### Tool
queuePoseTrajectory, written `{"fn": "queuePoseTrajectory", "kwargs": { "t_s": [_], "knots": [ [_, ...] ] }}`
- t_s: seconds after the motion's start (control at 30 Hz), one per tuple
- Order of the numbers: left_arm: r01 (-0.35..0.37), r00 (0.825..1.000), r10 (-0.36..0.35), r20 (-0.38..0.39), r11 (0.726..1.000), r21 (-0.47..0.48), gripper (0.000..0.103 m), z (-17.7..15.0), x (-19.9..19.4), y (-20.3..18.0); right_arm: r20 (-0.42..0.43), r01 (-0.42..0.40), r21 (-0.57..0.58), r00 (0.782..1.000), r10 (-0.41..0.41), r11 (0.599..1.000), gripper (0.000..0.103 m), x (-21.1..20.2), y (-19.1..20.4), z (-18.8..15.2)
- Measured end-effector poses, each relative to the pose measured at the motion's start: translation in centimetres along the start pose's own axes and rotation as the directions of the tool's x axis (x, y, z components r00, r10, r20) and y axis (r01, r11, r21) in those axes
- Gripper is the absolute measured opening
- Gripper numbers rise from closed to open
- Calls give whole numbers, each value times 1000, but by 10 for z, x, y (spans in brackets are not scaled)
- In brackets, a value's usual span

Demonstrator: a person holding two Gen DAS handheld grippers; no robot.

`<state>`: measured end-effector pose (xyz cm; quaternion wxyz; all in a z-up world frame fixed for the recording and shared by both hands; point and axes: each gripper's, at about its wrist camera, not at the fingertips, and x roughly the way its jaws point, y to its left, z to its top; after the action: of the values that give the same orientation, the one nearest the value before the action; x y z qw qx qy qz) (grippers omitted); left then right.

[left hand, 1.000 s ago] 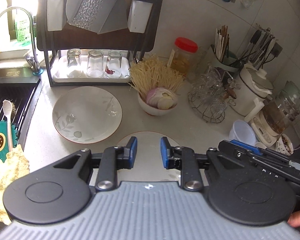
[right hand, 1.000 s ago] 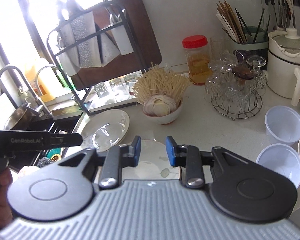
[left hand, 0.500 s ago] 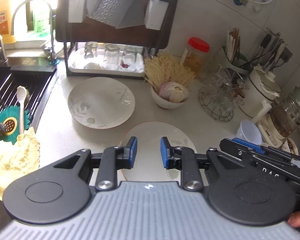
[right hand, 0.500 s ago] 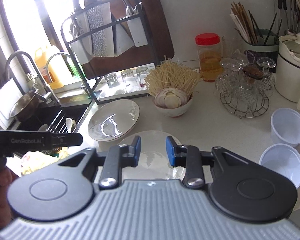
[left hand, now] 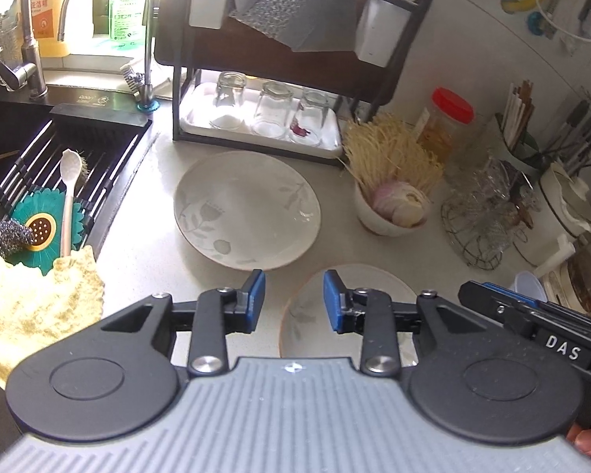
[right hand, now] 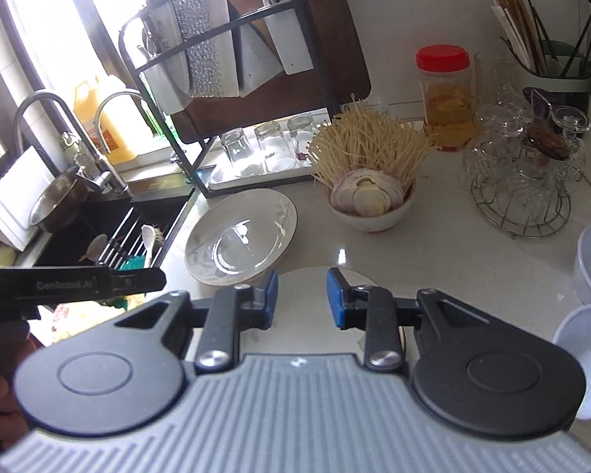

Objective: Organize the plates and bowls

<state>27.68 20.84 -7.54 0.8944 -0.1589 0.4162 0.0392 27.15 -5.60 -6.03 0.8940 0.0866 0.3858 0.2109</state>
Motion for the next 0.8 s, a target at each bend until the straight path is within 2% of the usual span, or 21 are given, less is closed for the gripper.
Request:
{"fn": "queuePoseTrajectory", "kwargs": {
  "t_s": [0.13, 0.23, 0.33, 0.53, 0.8],
  "knots": [
    [-13, 1000, 13, -12, 1000, 5, 40, 18, 15, 10, 1, -1, 14, 1000, 1, 1000, 31, 16, 5, 15],
    [-28, 999, 29, -13, 998, 47, 40, 29, 24, 12, 15, 16, 13, 1000, -16, 1000, 31, 27, 13, 21],
    [-21, 999, 23, -23, 997, 71, 40, 36, 32, 15, -7, 7, 34, 1000, -7, 999, 31, 42, 16, 26],
    [7, 999, -4, -48, 997, 78, 44, 47, 55, 30, -44, 40, 59, 998, -37, 997, 32, 70, 20, 32],
    [0, 994, 7, -108, 997, 71, 50, 60, 97, 63, -110, 74, 116, 992, -62, 990, 32, 108, 20, 34]
  ]
}}
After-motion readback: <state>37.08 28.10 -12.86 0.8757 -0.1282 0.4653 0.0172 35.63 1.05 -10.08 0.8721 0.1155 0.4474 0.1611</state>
